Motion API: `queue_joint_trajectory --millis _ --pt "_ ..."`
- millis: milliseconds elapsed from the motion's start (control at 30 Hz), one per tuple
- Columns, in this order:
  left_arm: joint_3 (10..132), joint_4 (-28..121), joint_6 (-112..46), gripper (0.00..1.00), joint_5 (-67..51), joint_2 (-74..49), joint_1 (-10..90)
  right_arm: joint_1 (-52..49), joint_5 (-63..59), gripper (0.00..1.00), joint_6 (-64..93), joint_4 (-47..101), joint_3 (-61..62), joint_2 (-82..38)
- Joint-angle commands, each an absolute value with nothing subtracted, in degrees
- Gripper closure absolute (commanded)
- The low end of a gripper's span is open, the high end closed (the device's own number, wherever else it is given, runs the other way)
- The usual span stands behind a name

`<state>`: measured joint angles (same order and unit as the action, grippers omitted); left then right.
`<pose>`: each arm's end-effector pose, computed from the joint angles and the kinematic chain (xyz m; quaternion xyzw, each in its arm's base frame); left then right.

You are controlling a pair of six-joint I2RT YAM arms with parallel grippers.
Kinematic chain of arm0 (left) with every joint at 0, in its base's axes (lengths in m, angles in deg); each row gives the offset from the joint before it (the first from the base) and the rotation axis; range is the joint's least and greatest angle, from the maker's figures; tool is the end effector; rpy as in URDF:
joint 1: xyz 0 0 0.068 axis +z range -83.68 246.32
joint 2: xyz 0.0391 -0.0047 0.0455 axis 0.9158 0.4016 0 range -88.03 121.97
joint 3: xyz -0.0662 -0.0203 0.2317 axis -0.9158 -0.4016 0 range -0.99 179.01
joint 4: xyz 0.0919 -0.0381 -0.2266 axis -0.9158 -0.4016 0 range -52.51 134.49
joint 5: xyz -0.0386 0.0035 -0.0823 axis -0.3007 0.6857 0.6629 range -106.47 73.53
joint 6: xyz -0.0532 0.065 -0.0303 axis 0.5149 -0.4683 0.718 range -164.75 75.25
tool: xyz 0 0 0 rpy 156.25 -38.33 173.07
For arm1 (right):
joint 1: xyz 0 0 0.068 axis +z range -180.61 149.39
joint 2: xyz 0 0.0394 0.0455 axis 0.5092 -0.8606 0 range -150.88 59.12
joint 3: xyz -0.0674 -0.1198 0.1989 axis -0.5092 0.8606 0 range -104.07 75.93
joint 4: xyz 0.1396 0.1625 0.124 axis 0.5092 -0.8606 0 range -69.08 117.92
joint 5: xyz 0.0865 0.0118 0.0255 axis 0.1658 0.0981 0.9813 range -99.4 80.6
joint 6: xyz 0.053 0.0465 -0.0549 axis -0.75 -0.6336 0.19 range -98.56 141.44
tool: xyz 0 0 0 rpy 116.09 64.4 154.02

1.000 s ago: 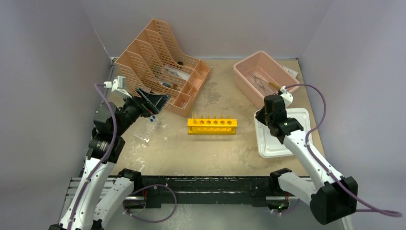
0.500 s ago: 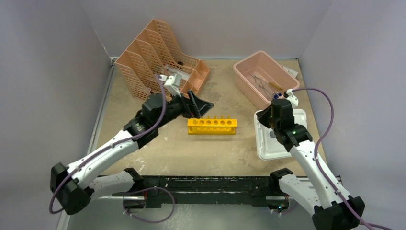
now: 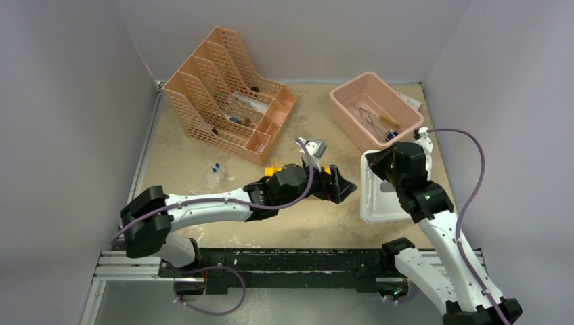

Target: Organize the chemistry lab equipment

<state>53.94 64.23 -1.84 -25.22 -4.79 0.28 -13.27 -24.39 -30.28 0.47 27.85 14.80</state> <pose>0.1632 -0.3374 0.2648 0.1027 0.7503 -0.4958 0.4250 0.2143 0.0454 0.2897 0.3134 0.7719 0.2175 0.5086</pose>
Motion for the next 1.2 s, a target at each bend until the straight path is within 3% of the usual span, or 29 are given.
queue_joint_trajectory --millis 0,400,833,1000,1067,1133,1167 --pt "58.22 72.64 -0.96 0.15 -28.38 0.06 -2.1 -13.22 -24.25 1.0 -33.17 -0.17 24.36 17.3" --pt "67.81 65.45 5.93 0.35 -25.42 12.16 -5.6 -13.21 -24.04 1.0 -37.51 -3.45 22.05 20.74" --pt "70.08 63.63 6.1 0.62 -21.21 13.4 -5.84 -13.23 -24.76 1.0 -36.12 -3.7 21.15 21.44" --pt "72.52 62.53 4.74 0.83 -19.76 13.99 -5.77 -13.23 -23.36 1.0 -36.0 -3.1 22.42 21.42" --pt "72.6 61.42 3.8 1.0 -20.2 13.06 -5.56 -13.21 -23.21 1.0 -35.76 -3.11 22.86 21.54" --pt "72.41 59.3 2.91 1.0 -20.47 11.33 -4.88 -13.25 -22.97 0.98 -34.9 -2.62 23.28 21.87" --pt "71.96 58.36 2.37 1.0 -20.43 9.96 -4.39 -13.21 -22.25 0.9 -33.31 -1.46 23.58 22.05"
